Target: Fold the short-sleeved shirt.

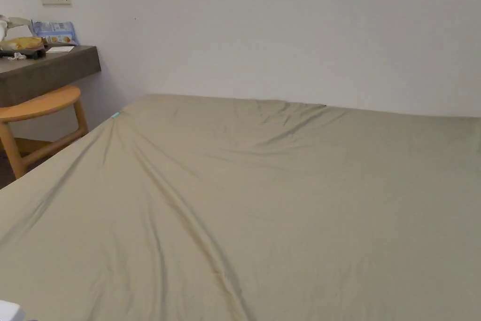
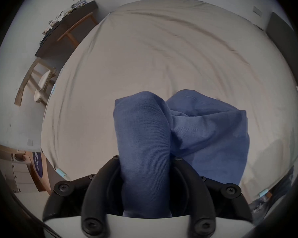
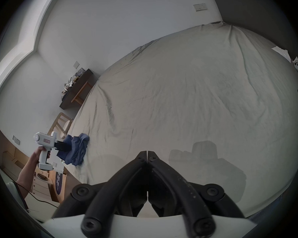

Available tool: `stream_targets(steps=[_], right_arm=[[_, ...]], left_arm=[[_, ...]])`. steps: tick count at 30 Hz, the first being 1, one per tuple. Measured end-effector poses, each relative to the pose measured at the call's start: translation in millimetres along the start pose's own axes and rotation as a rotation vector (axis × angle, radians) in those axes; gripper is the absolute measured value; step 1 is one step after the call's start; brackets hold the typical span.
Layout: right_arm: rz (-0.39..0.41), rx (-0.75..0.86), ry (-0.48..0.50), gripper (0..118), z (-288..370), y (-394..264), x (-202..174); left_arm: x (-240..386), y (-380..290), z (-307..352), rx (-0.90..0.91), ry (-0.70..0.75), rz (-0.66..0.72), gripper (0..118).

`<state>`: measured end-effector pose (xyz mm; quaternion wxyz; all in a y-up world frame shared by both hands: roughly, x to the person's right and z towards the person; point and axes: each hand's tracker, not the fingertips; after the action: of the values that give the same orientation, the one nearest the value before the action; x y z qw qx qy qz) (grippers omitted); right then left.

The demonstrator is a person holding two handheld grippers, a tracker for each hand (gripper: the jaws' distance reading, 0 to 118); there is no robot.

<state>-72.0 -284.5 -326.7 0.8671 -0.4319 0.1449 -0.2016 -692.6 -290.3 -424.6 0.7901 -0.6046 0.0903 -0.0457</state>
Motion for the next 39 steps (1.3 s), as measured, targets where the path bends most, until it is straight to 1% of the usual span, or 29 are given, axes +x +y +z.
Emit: stream_targets(steps=[2, 4, 5, 6, 7, 8, 10, 11, 12, 14, 15, 16, 17, 19, 20, 21, 22, 23, 24, 25, 26, 28, 29, 30, 32, 33, 34, 37, 39], right_arm=[[0.004, -0.003, 0.005, 1, -2.7, -0.6, -0.8], [0.010, -0.009, 0.003, 1, -3.8, -0.8, -2.0], [0.015, -0.010, 0.000, 1, -4.5, -1.4, -1.1], [0.016, -0.010, -0.001, 1, -4.5, -1.7, -0.7], [0.015, -0.010, 0.000, 1, -4.3, -1.6, -0.3], [0.010, -0.008, 0.005, 1, -3.7, -1.2, 0.6], [0.007, 0.000, 0.012, 1, -1.8, -0.8, 0.2], [0.011, 0.008, 0.013, 1, -0.1, -0.6, 0.8], [0.015, 0.016, 0.014, 1, 1.6, -0.4, 1.5], [0.028, 0.041, 0.018, 1, 7.4, 1.1, 1.8], [0.034, 0.052, 0.022, 1, 10.7, 2.7, 3.0], [0.044, 0.071, 0.025, 1, 15.5, 5.1, 4.4], [0.055, 0.094, 0.028, 1, 21.5, 8.1, 3.1], [0.073, 0.148, 0.034, 1, 33.8, 15.2, 6.0], [0.080, 0.184, 0.038, 1, 41.7, 19.4, 8.4], [0.084, 0.213, 0.040, 1, 50.2, 23.7, 10.0], [0.092, 0.251, 0.038, 1, 60.2, 28.4, 12.1], [0.100, 0.296, 0.033, 1, 70.6, 32.7, 14.5], [0.114, 0.336, 0.025, 1, 80.3, 37.0, 16.5], [0.142, 0.388, 0.006, 1, 92.0, 42.5, 17.5], [0.176, 0.443, -0.029, 1, 102.7, 47.3, 18.1], [0.242, 0.555, -0.116, 1, 120.5, 54.8, 19.6], [0.265, 0.613, -0.165, 1, 128.9, 59.2, 21.6], [0.270, 0.648, -0.182, 1, 134.4, 61.6, 23.7], [0.281, 0.719, -0.197, 1, 147.0, 67.6, 29.9], [0.282, 0.744, -0.200, 1, 151.4, 70.6, 32.6], [0.298, 0.784, -0.206, 1, 156.3, 72.4, 34.3], [0.350, 0.864, -0.277, 1, 167.0, 75.9, 32.8], [0.362, 0.901, -0.317, 1, 171.5, 74.7, 30.2]], left_arm=[[-5.2, 1.4, -5.4, -0.013, 0.000, 0.025, 38], [-6.1, 0.4, -9.7, -0.012, 0.022, 0.027, 44], [-7.0, -0.4, -11.0, -0.009, 0.043, 0.030, 50], [-8.9, -0.8, -11.9, -0.009, 0.063, 0.034, 59], [-12.6, -2.0, -11.7, -0.004, 0.114, 0.047, 71], [-17.3, -4.8, -8.5, -0.009, 0.158, 0.051, 77], [-28.3, -9.1, -0.8, -0.035, 0.263, 0.069, 84], [-34.2, -12.0, 8.7, -0.031, 0.306, 0.090, 84], [-40.0, -14.9, 20.9, -0.004, 0.326, 0.131, 79], [-37.4, -23.0, 55.7, 0.137, 0.347, 0.207, 30], [-31.1, -28.2, 72.7, 0.202, 0.339, 0.215, 24], [-22.4, -32.8, 92.5, 0.279, 0.307, 0.210, 21], [-9.5, -37.3, 112.2, 0.337, 0.247, 0.199, 19], [22.1, -46.3, 146.1, 0.442, 0.145, 0.169, 20], [42.1, -50.7, 164.1, 0.524, 0.093, 0.158, 20], [60.5, -55.4, 179.8, 0.606, 0.046, 0.156, 17], [81.3, -59.4, 196.6, 0.694, 0.002, 0.173, 6], [102.4, -64.0, 211.5, 0.786, -0.037, 0.213, 1], [122.1, -66.2, 220.7, 0.849, -0.076, 0.234, 0], [146.2, -70.9, 229.6, 0.942, -0.088, 0.259, 0], [173.5, -76.3, 234.5, 1.028, -0.066, 0.274, 0], [224.1, -82.7, 237.3, 1.143, -0.031, 0.209, 0], [247.5, -83.4, 237.2, 1.176, -0.018, 0.187, 0], [263.6, -83.5, 237.0, 1.184, -0.046, 0.164, 0], [288.6, -79.3, 234.4, 1.178, -0.175, 0.117, 0], [297.5, -76.2, 233.2, 1.158, -0.223, 0.120, 0], [307.1, -73.6, 232.2, 1.146, -0.236, 0.119, 0], [332.2, -68.1, 232.5, 1.161, -0.206, 0.130, 0], [345.6, -71.7, 232.3, 1.208, -0.123, 0.130, 0]])
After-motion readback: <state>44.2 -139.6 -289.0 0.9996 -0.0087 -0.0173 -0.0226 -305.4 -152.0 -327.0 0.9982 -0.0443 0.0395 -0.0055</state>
